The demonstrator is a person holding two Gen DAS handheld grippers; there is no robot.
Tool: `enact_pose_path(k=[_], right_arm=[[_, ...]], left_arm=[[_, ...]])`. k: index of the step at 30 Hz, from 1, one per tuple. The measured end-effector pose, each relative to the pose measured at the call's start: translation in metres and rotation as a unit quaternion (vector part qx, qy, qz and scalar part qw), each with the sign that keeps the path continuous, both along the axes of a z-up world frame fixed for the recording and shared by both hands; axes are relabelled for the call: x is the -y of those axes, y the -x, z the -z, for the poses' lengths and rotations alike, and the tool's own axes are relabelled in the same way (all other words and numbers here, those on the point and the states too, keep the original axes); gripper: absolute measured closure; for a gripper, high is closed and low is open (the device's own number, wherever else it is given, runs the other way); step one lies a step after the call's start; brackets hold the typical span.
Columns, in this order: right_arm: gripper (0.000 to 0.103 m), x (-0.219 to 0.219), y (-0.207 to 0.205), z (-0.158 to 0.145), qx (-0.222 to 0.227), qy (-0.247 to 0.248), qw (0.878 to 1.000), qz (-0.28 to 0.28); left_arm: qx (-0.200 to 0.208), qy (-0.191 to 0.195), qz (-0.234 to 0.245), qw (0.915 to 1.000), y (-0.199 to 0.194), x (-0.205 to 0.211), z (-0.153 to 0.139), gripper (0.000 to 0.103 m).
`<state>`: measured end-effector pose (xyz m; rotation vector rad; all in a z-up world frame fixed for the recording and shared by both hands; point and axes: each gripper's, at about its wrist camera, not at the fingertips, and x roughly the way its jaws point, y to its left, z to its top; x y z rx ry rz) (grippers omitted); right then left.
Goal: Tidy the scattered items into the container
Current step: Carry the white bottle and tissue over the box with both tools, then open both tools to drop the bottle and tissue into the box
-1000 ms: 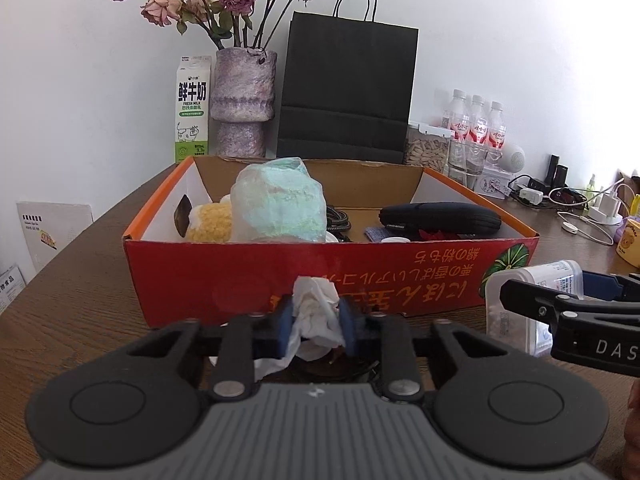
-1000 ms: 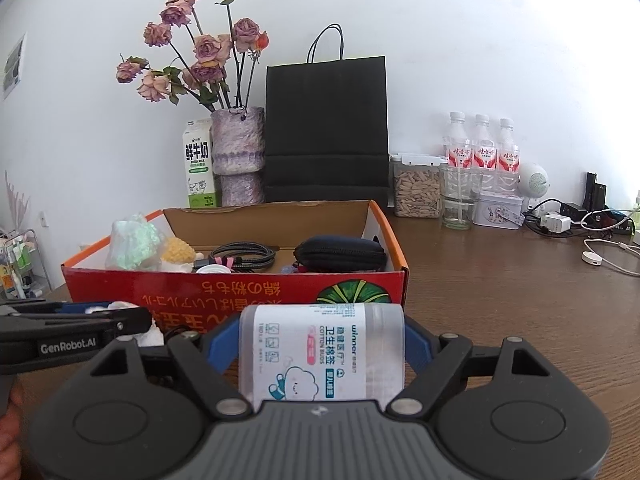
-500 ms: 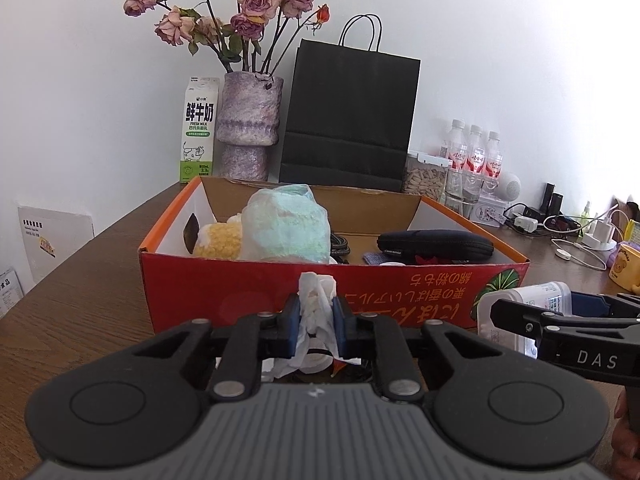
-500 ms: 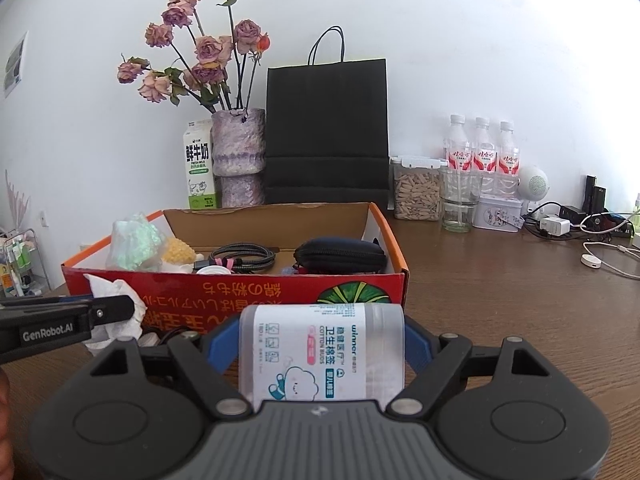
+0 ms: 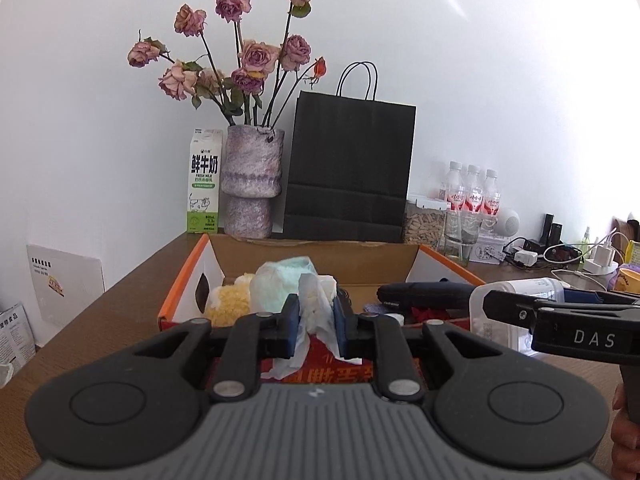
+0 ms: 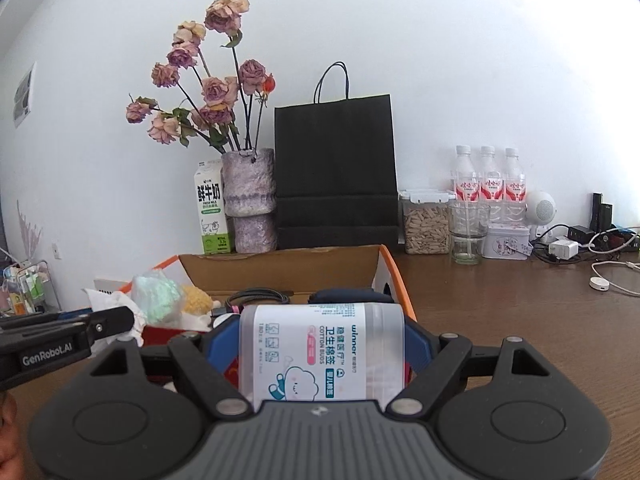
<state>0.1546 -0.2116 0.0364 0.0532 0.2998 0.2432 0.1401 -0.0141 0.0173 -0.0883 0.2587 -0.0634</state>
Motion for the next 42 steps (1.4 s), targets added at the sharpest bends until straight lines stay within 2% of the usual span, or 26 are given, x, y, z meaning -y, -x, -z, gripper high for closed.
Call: enact_pose_path(k=[8, 15, 22, 27, 32, 40, 41, 42], right_arm=[[0.022, -0.026, -0.025, -0.039, 0.036, 0.026, 0.999, -0.019], [0.022, -0.049, -0.070, -0.051, 0.032, 0.024, 0.999, -0.016], [0.022, -0.067, -0.121, -0.037, 0.004, 0.020, 1.000, -0.013], [0.022, -0.074, -0.143, -0.017, -0.016, 0.034, 0.999, -0.020], [0.022, -0.077, -0.151, -0.009, -0.022, 0.041, 0.999, -0.023], [0.022, -0.077, -0.143, -0.009, -0.010, 0.049, 0.999, -0.023], [0.022, -0.078, -0.143, -0.009, -0.010, 0.049, 0.998, -0.024], [0.022, -0.078, -0.142, -0.009, -0.010, 0.049, 0.998, -0.027]], left_arm=[[0.033, -0.003, 0.002, 0.9995, -0.032, 0.000, -0.039, 0.083], [0.033, -0.010, -0.014, 0.9993, -0.085, -0.003, -0.054, 0.083], [0.004, -0.010, -0.035, 0.9993, -0.136, -0.017, -0.041, 0.083], [-0.033, -0.017, -0.039, 0.9985, -0.161, -0.022, -0.025, 0.083], [-0.054, -0.025, -0.039, 0.9974, -0.168, -0.021, -0.013, 0.083], [-0.045, -0.041, -0.041, 0.9973, -0.160, -0.016, -0.014, 0.083], [-0.043, -0.045, -0.042, 0.9972, -0.159, -0.015, -0.015, 0.080], [-0.044, -0.048, -0.042, 0.9969, -0.158, -0.014, -0.016, 0.066]])
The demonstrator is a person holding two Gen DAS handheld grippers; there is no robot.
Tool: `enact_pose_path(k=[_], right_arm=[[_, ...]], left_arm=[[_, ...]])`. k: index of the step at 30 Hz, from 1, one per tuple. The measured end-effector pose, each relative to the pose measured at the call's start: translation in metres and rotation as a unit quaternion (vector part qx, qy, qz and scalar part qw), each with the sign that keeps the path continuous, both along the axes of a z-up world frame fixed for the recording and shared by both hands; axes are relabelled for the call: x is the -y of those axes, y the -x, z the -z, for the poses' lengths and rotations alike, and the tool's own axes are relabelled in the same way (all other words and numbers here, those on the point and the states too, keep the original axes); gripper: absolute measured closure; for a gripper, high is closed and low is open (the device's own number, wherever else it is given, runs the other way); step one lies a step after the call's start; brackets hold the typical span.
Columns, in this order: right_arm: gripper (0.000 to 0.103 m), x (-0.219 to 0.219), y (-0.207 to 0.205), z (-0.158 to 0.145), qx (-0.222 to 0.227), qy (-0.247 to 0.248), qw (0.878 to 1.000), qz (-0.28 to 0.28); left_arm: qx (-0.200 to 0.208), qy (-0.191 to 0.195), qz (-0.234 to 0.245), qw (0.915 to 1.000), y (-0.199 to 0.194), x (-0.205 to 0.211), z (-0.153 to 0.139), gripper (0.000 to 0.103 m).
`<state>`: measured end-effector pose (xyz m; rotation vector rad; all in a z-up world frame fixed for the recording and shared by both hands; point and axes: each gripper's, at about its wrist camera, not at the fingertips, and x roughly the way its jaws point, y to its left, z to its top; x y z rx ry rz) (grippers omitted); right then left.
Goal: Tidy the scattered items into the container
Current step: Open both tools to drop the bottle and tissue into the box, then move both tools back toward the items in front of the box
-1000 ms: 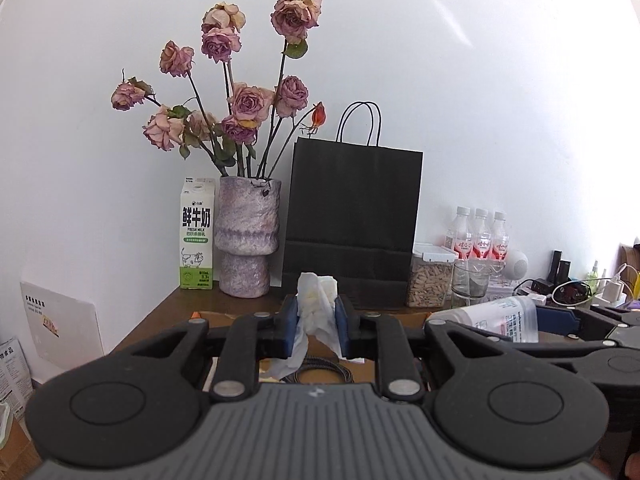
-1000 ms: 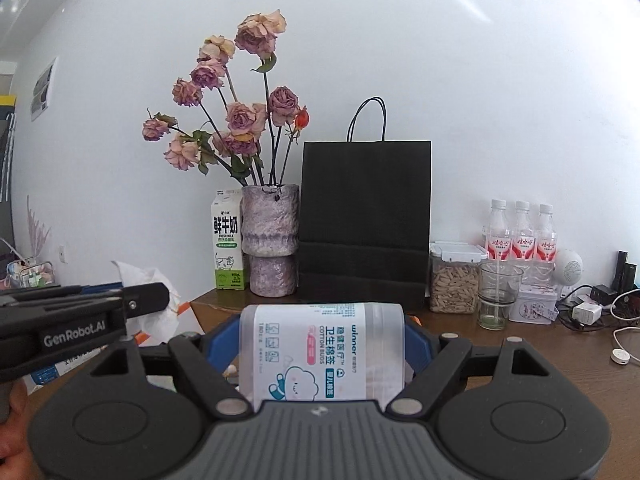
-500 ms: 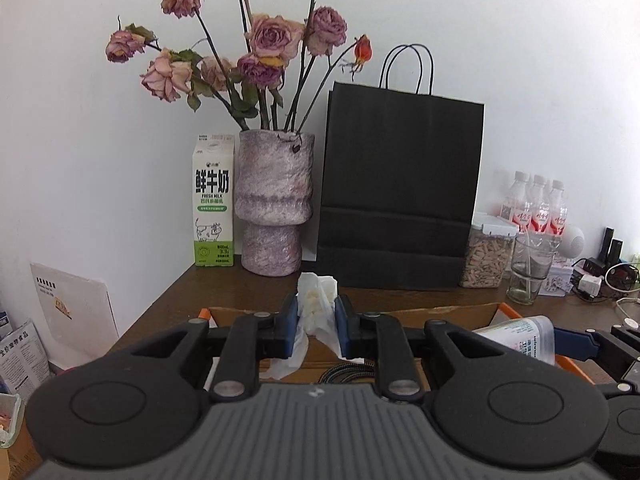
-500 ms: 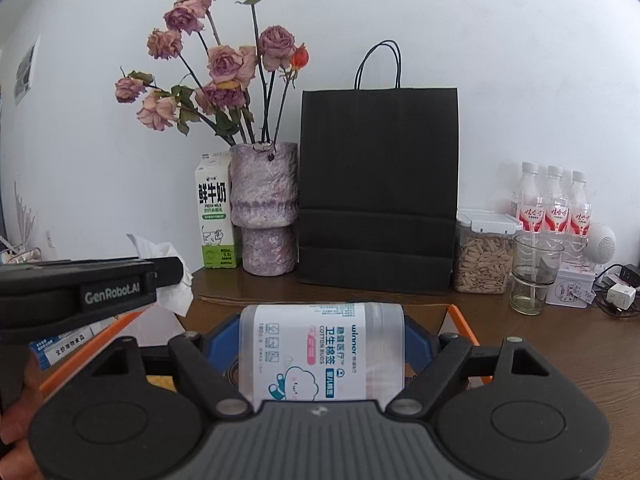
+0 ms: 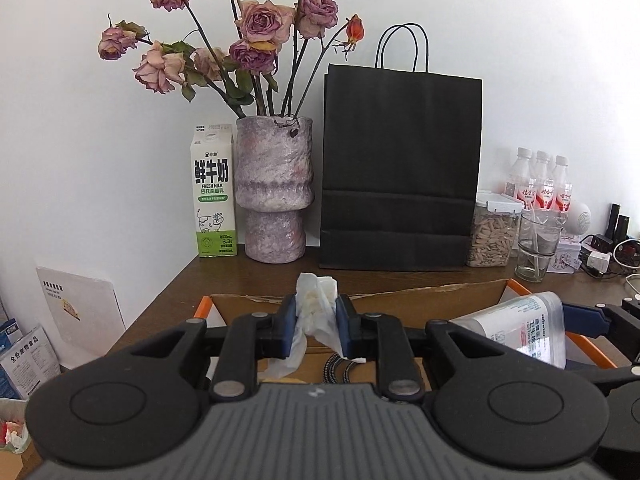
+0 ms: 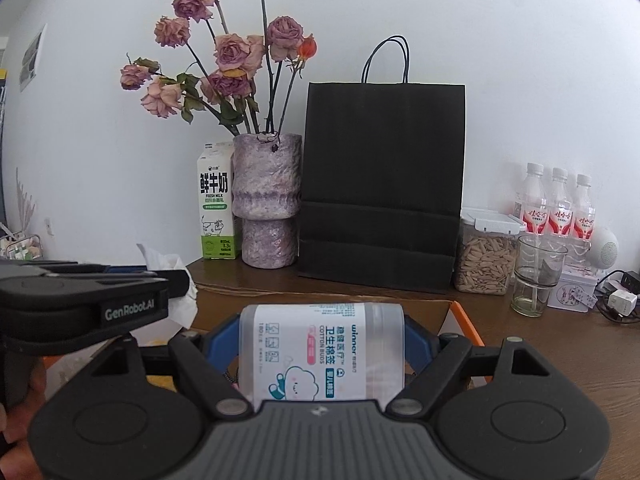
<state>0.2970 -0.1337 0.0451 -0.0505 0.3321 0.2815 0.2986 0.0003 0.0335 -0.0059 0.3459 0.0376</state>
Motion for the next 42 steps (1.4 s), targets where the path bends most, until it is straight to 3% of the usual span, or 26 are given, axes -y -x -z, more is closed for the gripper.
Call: enact_pose_path(k=[1, 2, 3, 5, 11, 20, 30, 42], right_arm=[[0.021, 0.000, 0.000, 0.000, 0.000, 0.000, 1.000, -0.005], [0.017, 0.001, 0.001, 0.000, 0.001, 0.001, 1.000, -0.005], [0.007, 0.000, 0.001, -0.001, 0.003, 0.006, 1.000, 0.002], [0.000, 0.000, 0.005, -0.004, 0.019, 0.014, 1.000, 0.020], [0.000, 0.008, 0.014, -0.015, 0.035, 0.001, 0.999, 0.020], [0.000, 0.009, 0.023, -0.008, 0.040, 0.012, 0.999, 0.026], [0.000, 0.015, 0.069, 0.002, 0.082, 0.036, 0.995, 0.036], [0.000, 0.019, 0.125, 0.029, 0.048, 0.056, 0.997, 0.006]], left_arm=[[-0.002, -0.001, 0.000, 1.0000, 0.001, 0.000, -0.002, 0.054], [-0.002, 0.000, -0.005, 1.0000, 0.002, 0.000, -0.004, 0.023], [0.004, -0.001, -0.008, 1.0000, 0.004, 0.000, -0.007, 0.000], [0.022, -0.010, -0.011, 0.9997, 0.010, 0.001, -0.012, 0.000], [0.024, -0.006, -0.013, 0.9996, 0.014, 0.002, -0.020, 0.000], [0.024, -0.001, -0.022, 0.9995, 0.022, 0.001, -0.015, 0.000], [0.046, 0.029, -0.030, 0.9981, 0.072, -0.015, 0.003, 0.000], [0.033, 0.033, -0.029, 0.9985, 0.131, -0.039, 0.028, 0.000]])
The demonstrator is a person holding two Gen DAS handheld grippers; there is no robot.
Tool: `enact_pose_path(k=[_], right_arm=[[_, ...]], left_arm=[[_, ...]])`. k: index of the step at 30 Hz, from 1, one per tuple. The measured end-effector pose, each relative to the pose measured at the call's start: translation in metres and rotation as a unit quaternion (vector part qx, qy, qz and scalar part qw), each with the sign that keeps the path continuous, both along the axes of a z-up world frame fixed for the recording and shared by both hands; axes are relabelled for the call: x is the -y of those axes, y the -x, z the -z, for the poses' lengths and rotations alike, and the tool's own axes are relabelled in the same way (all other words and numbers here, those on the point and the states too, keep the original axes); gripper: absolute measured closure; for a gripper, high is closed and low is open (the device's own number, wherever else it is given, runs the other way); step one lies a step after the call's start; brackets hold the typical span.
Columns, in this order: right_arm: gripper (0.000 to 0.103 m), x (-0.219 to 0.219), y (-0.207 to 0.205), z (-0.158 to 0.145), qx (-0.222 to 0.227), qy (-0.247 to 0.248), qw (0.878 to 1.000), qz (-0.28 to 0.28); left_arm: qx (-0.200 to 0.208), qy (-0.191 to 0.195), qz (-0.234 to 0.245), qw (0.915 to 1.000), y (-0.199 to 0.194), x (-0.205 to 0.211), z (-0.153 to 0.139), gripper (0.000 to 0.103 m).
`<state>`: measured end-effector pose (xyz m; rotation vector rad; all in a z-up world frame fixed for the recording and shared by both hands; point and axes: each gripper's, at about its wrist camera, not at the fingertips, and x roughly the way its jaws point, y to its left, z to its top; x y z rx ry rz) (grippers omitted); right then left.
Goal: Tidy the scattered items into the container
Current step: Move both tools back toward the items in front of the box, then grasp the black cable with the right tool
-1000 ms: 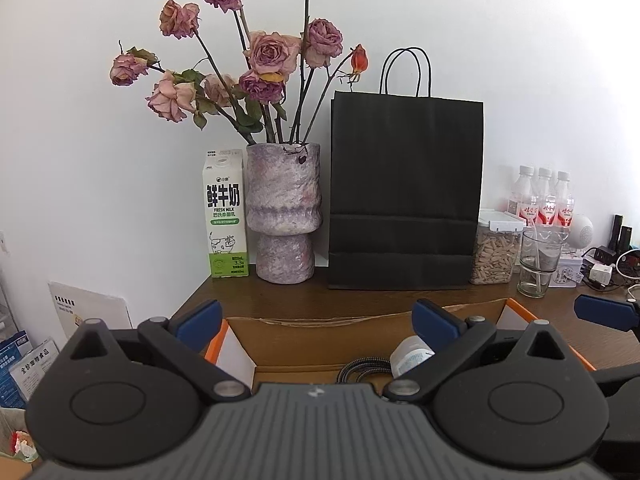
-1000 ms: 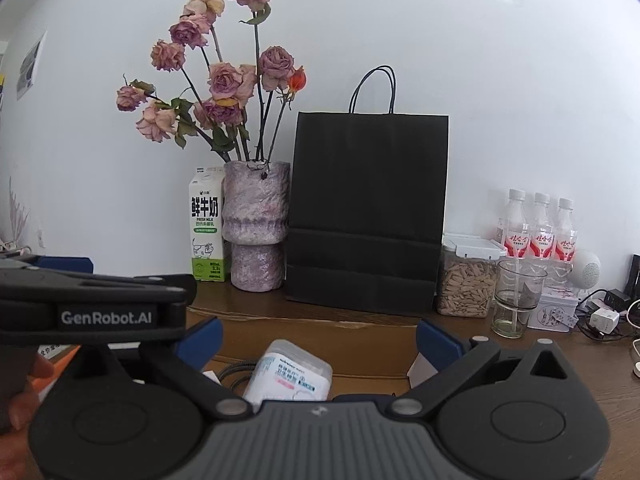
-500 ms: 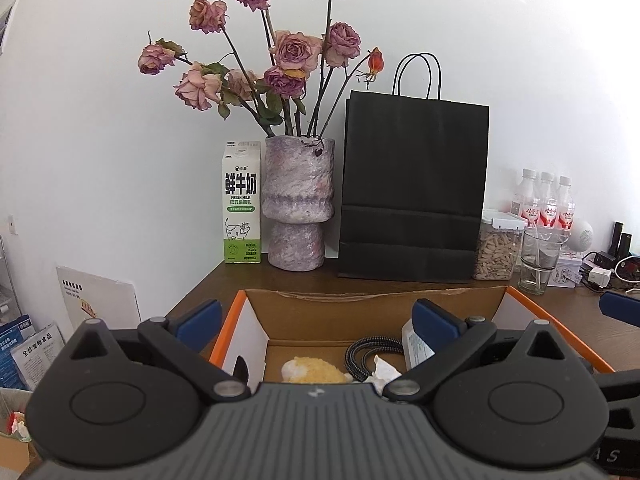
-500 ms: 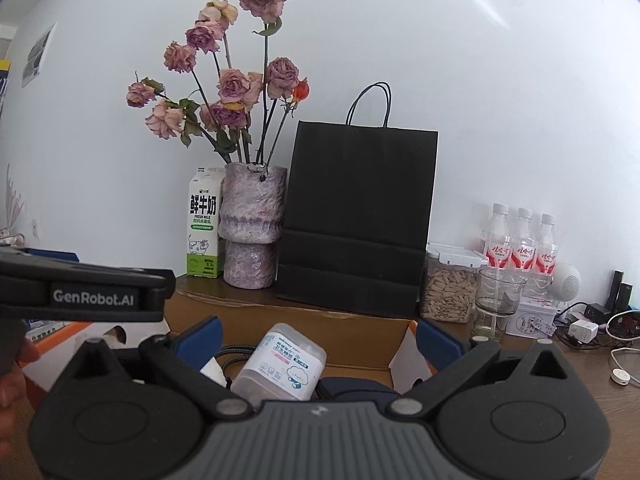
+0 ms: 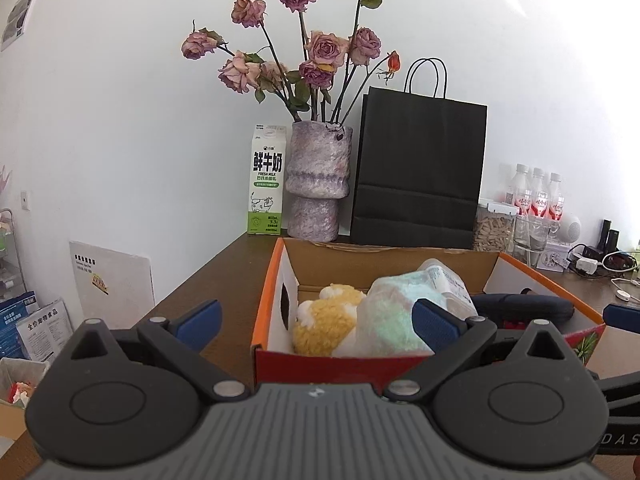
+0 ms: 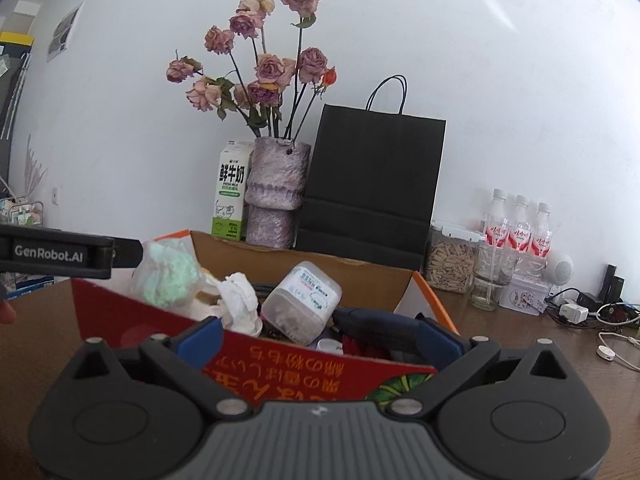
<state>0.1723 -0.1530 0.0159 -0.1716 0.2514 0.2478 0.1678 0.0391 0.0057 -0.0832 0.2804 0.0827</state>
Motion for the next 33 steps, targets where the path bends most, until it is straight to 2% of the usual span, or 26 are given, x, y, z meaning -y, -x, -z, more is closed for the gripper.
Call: enact_pose_path(k=[4, 9, 18, 23, 26, 28, 29, 33], right_arm=[[0.000, -0.001, 0.008, 0.005, -0.036, -0.013, 0.999, -0.033], [0.000, -0.017, 0.010, 0.015, -0.103, -0.015, 0.992, -0.077], [0.000, -0.054, -0.006, 0.026, -0.174, -0.006, 0.982, -0.070], [0.005, -0.063, -0.018, 0.031, -0.203, -0.005, 0.978, -0.055], [0.021, -0.063, -0.017, 0.031, -0.206, -0.009, 0.977, -0.061], [0.050, -0.062, -0.015, 0.031, -0.202, -0.013, 0.977, -0.067], [0.052, -0.061, -0.013, 0.030, -0.198, -0.013, 0.978, -0.066], [0.074, -0.056, -0.005, 0.026, -0.180, -0.021, 0.981, -0.071]], left_arm=[[-0.017, 0.000, -0.003, 0.9999, 0.007, -0.010, 0.009, 0.000], [-0.034, 0.011, -0.013, 0.9993, 0.012, -0.024, 0.015, 0.000], [-0.042, 0.020, -0.017, 0.9988, 0.019, -0.039, 0.020, 0.000], [-0.048, 0.015, -0.010, 0.9987, 0.019, -0.038, 0.020, 0.000], [-0.049, 0.012, -0.008, 0.9987, 0.019, -0.037, 0.020, 0.000], [-0.050, 0.013, -0.008, 0.9986, 0.018, -0.038, 0.020, 0.000], [-0.051, 0.014, -0.008, 0.9986, 0.018, -0.038, 0.021, 0.000], [-0.053, 0.015, -0.007, 0.9984, 0.017, -0.038, 0.021, 0.000]])
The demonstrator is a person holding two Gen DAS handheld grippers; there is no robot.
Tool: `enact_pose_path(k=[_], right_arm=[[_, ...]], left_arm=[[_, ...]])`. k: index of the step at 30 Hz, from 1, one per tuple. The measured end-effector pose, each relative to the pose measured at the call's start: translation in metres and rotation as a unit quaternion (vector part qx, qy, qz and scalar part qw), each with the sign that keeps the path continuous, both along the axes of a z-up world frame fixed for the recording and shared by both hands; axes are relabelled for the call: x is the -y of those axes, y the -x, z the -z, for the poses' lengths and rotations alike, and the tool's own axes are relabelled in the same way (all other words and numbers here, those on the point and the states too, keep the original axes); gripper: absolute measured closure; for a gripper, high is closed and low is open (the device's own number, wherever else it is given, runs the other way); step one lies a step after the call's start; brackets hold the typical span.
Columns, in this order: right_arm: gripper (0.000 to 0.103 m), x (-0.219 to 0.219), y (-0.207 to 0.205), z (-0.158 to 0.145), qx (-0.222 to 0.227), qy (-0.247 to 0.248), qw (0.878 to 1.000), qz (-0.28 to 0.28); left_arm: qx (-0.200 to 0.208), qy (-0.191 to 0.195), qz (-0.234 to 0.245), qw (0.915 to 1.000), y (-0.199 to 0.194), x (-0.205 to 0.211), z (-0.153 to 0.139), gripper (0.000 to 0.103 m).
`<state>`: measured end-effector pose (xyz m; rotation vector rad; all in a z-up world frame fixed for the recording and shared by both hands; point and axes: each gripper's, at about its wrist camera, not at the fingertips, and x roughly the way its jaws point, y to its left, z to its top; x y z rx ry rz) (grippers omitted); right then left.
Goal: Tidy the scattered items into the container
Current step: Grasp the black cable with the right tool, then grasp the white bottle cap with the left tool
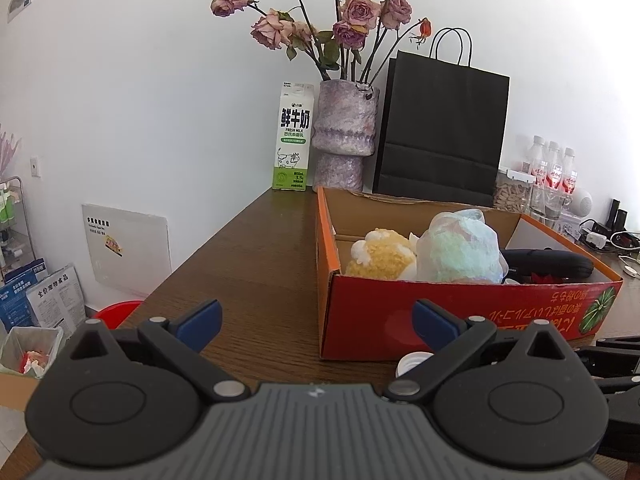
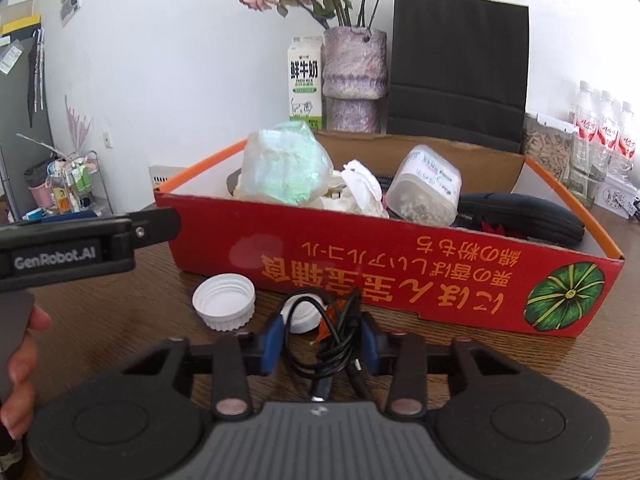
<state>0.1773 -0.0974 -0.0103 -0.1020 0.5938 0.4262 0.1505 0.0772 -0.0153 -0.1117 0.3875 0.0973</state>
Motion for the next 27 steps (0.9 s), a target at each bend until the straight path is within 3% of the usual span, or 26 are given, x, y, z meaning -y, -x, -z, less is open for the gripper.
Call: enact_pose_path(k=[10, 20, 27], right_arm=[[0.090, 0.018, 0.012, -0.007, 0.025, -0.026, 0.999, -0.007], [0.091, 0.048, 0.015, -0.013, 0.039, -0.058, 0.997, 0.018], [0.091, 0.076, 0.013, -0.015, 0.048, -0.069, 0.995, 0.057]], left_arm=[[-0.010, 0.005, 0.004, 0.9999, -0.003, 0.000, 0.001, 0.000], [-0.034, 0.013, 0.037, 0.9987, -0.009, 0.004, 0.005, 0.000], [-0.077, 0.011, 0.076, 0.9941, -0.020, 0.019, 0.011, 0.000]])
